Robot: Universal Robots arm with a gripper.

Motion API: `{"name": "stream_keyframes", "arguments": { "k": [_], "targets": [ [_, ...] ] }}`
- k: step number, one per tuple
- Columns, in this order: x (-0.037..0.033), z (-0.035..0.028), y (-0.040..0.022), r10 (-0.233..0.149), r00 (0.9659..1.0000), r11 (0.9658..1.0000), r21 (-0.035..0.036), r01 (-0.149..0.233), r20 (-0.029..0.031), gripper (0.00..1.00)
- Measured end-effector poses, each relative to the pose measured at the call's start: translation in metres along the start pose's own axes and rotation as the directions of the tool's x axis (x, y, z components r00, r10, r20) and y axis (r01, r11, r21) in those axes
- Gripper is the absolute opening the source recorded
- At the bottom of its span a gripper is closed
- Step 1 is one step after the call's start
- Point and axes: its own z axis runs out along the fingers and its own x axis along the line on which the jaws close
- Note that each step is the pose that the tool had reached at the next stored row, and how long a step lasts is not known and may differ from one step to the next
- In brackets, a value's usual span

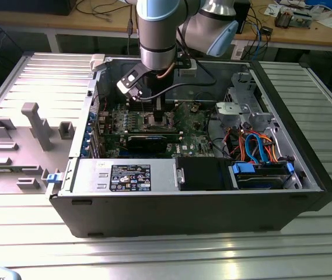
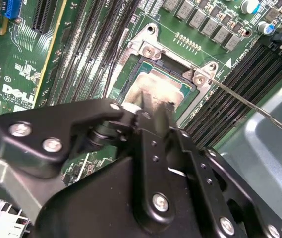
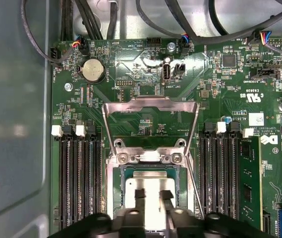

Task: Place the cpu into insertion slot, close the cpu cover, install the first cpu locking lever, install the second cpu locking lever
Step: 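Place the cpu into insertion slot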

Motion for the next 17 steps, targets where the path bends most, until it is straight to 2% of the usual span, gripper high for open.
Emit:
{"name": "stream_keyframes", "arguments": {
  "k": [2,3,17],
  "targets": [
    [0.0000,-0.0001,0.0001,0.000,1.0000,1.0000,0.0011,0.000,0.0000,0.11],
    [0.0000,-0.0002,0.0001,0.000,1.0000,1.0000,0.0016,0.000,0.0000,0.11],
    [0.0000,-0.0007,0.0007,0.000,1.0000,1.0000,0.0074,0.000,0.0001,0.11]
  ]
}}
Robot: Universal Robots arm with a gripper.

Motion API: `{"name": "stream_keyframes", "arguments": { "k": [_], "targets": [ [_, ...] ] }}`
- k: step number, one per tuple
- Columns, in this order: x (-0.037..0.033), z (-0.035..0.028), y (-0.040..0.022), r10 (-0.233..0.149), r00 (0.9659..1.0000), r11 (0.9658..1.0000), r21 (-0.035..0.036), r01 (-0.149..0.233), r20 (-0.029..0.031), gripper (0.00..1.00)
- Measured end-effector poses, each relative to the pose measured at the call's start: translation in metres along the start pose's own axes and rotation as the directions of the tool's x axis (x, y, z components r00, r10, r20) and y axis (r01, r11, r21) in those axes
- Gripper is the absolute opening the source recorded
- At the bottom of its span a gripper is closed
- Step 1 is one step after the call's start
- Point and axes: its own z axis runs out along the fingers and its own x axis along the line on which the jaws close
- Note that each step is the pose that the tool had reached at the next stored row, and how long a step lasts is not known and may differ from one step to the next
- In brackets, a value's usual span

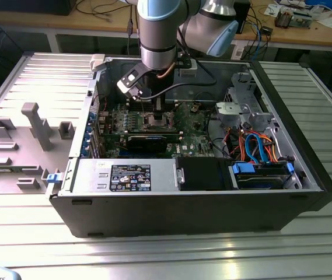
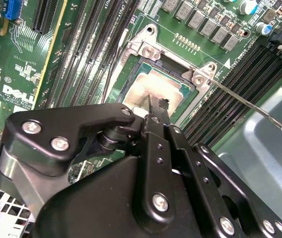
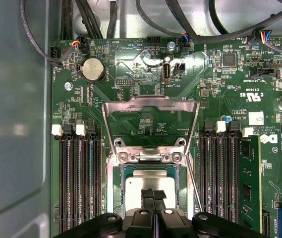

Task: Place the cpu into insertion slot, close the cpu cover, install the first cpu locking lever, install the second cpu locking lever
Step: 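Place the cpu into insertion slot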

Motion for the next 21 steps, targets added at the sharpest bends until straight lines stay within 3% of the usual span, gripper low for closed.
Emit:
{"name": "stream_keyframes", "arguments": {
  "k": [21],
  "targets": [
    [0.0000,-0.0010,0.0010,0.000,1.0000,0.9999,0.0106,0.000,0.0000,0.11]
  ]
}}
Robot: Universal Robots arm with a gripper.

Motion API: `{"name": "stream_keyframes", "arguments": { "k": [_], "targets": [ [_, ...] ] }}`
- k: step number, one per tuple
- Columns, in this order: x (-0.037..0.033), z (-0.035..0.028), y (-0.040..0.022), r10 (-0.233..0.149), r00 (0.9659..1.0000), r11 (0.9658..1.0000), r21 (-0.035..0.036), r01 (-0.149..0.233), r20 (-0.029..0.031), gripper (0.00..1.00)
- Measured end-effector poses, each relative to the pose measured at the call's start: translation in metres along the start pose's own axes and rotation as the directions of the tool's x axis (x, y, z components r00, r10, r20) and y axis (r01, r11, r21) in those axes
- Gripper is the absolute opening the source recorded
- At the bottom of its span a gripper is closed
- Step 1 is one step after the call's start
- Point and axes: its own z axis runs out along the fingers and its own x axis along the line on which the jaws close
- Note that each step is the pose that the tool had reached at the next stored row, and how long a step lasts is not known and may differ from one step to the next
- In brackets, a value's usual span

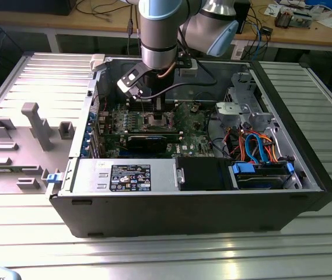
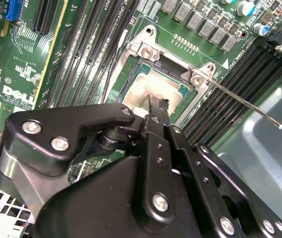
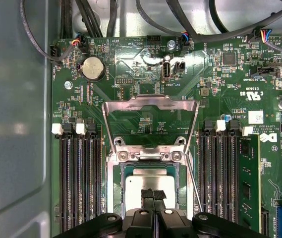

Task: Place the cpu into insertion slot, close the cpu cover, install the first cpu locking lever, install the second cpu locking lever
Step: 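Place the cpu into insertion slot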

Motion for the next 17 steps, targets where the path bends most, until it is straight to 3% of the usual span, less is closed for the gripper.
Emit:
{"name": "stream_keyframes", "arguments": {
  "k": [17],
  "targets": [
    [0.0000,-0.0009,0.0008,0.000,1.0000,1.0000,0.0087,0.000,0.0001,0.11]
  ]
}}
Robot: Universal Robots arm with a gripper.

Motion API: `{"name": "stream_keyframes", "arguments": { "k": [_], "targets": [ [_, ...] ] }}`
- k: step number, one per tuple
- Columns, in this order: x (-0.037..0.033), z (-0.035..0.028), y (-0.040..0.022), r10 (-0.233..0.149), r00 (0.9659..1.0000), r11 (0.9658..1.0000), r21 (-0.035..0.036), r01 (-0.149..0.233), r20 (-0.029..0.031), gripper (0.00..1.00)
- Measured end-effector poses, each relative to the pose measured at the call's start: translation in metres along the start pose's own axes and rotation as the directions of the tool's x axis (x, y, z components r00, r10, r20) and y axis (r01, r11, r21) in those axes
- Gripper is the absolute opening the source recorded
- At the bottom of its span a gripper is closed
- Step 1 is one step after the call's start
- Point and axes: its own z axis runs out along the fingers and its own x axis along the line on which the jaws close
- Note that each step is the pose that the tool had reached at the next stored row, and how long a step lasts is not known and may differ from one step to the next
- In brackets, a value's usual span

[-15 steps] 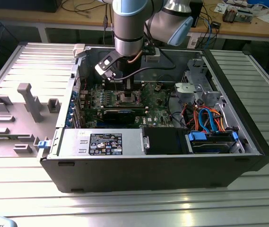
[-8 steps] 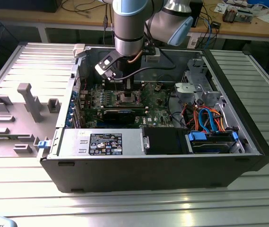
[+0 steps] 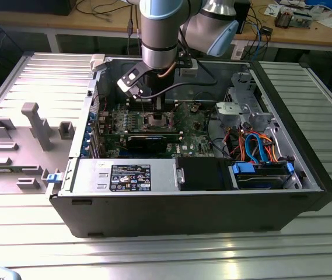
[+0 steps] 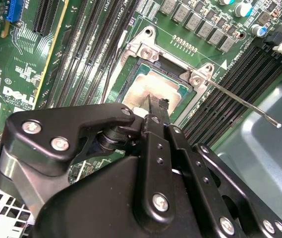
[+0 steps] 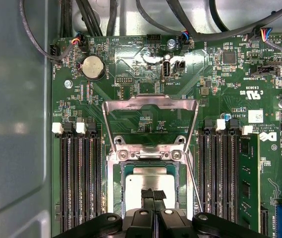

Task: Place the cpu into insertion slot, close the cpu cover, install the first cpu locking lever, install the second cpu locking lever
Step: 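Place the cpu into insertion slot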

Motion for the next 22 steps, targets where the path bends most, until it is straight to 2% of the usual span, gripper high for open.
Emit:
{"name": "stream_keyframes", "arguments": {
  "k": [22],
  "targets": [
    [0.0000,-0.0011,0.0010,0.000,1.0000,0.9999,0.0112,0.000,0.0001,0.11]
  ]
}}
